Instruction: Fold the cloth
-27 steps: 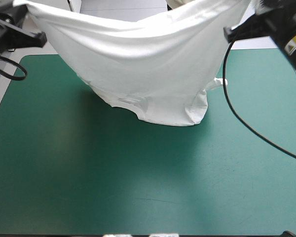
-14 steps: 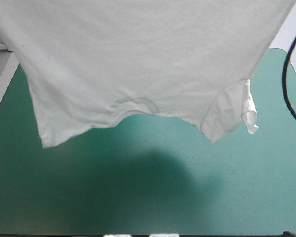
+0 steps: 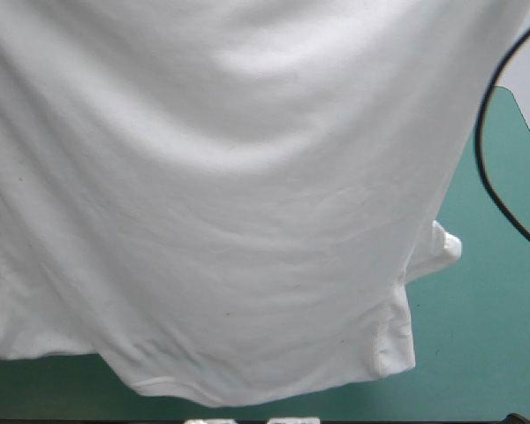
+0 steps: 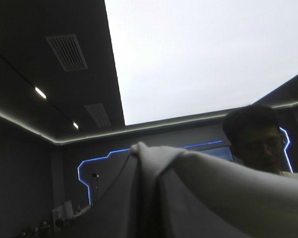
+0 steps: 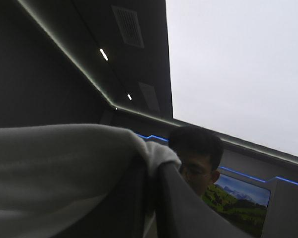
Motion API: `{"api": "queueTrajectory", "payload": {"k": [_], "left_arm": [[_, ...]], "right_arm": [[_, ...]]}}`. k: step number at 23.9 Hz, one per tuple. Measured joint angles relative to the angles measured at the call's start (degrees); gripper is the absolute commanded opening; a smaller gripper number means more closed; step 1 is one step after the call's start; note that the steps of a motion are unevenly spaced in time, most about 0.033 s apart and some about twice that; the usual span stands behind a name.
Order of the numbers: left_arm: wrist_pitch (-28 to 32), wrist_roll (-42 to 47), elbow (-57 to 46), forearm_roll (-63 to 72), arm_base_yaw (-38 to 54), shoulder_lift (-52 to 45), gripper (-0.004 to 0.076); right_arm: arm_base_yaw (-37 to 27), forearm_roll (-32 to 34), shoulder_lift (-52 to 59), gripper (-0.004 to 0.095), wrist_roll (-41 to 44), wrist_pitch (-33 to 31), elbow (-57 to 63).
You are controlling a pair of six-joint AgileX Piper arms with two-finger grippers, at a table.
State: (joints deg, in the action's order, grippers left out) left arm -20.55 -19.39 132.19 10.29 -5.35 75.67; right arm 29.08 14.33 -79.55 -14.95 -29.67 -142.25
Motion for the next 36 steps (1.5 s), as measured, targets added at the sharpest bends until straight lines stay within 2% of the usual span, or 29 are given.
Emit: {"api": "queueTrajectory", "payload": {"k": [6,9,13,17,18,21,24,28,30,33,36], "left_arm": [[0.1,0.0,-0.2,0.0,0.0,7.4,-0.0009],[1.1,0.0,-0.2,0.0,0.0,11.2,-0.0009],[8.1,-0.1,-0.3,0.0,0.0,16.6,-0.0009],[18.8,-1.4,-0.3,-0.2,0.0,21.7,-0.0009],[23.3,-2.4,0.5,-0.2,0.0,24.4,-0.0009],[24.6,-2.8,3.3,-0.2,0.0,29.3,-0.0009],[16.9,-3.0,4.1,-0.2,0.0,32.1,-0.0009],[-1.3,-3.2,3.9,-0.2,0.0,33.0,-0.0009],[-12.9,-1.6,3.9,-0.4,0.0,33.0,-0.0009],[-34.9,3.7,2.9,-1.9,0.0,33.2,-0.0009],[-46.7,4.6,-1.2,-2.7,0.0,33.6,-0.0009]], "right_arm": [[-0.4,4.8,-7.7,-0.0017,5.6,0.4,1.6],[-3.7,4.3,-11.8,-0.0017,10.4,2.6,1.8],[-11.7,-6.7,-17.8,-0.0017,11.0,8.5,1.8],[-17.9,-20.4,-24.4,-0.0017,4.4,12.5,-1.0],[-19.1,-24.2,-27.5,-0.0017,0.3,13.1,-3.9],[-19.8,-28.4,-31.9,-0.0018,-3.3,13.2,-9.3],[-20.0,-29.8,-32.6,-0.0017,-5.1,10.6,-10.4],[-20.2,-29.8,-34.1,-0.0017,-5.2,1.1,-10.7],[-20.7,-28.2,-34.5,-0.0016,-4.2,-7.8,-10.4],[-21.2,-22.2,-34.5,-0.0016,1.6,-24.0,-6.6],[-21.2,-22.7,-34.5,-0.0016,2.3,-30.8,-0.8]]}}
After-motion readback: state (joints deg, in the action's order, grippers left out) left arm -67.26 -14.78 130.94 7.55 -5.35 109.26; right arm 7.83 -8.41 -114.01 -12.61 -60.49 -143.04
